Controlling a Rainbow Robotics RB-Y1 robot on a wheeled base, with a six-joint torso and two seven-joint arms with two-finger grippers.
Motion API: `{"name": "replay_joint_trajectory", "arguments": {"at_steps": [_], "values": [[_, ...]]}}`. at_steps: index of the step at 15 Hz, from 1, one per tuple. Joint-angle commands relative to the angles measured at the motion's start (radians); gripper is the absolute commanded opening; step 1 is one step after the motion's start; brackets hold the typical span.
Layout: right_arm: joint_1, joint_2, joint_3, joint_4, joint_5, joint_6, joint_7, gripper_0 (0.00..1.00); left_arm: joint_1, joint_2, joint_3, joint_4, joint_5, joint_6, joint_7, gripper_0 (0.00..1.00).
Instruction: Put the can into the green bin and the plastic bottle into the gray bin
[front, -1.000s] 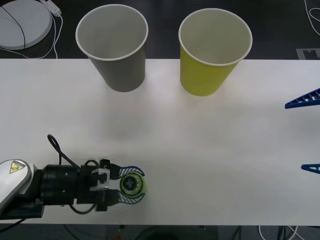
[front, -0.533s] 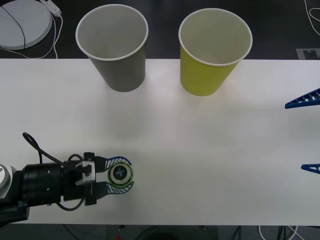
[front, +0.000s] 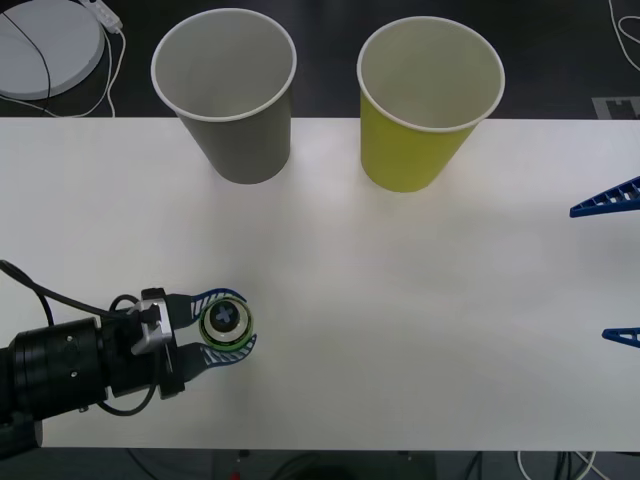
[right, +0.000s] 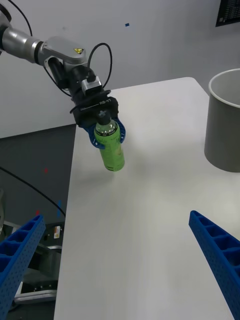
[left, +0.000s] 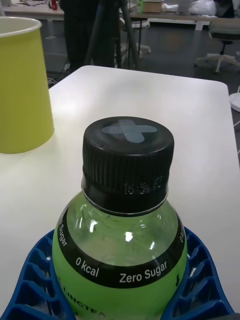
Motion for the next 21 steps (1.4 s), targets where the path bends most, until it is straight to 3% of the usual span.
{"name": "replay_joint_trajectory", "arguments": {"at_steps": [1, 8, 14, 17, 21], "values": [[0.000, 0.000, 0.000, 0.000, 0.000, 0.000, 0.000, 1.00, 0.055, 0.008, 0.058, -0.044, 0.022, 0.021, 0.027, 0.00], [0.000, 0.000, 0.000, 0.000, 0.000, 0.000, 0.000, 1.00, 0.163, 0.037, 0.126, -0.142, 0.083, 0.202, 0.083, 0.00], [0.000, 0.000, 0.000, 0.000, 0.000, 0.000, 0.000, 1.00, 0.227, 0.066, 0.127, -0.222, 0.095, 0.403, 0.134, 0.00], [0.000, 0.000, 0.000, 0.000, 0.000, 0.000, 0.000, 1.00, 0.247, 0.066, 0.156, -0.236, 0.095, 0.439, 0.171, 0.00], [0.000, 0.000, 0.000, 0.000, 0.000, 0.000, 0.000, 1.00, 0.265, 0.097, 0.228, -0.249, -0.006, 0.439, 0.344, 0.00]]}}
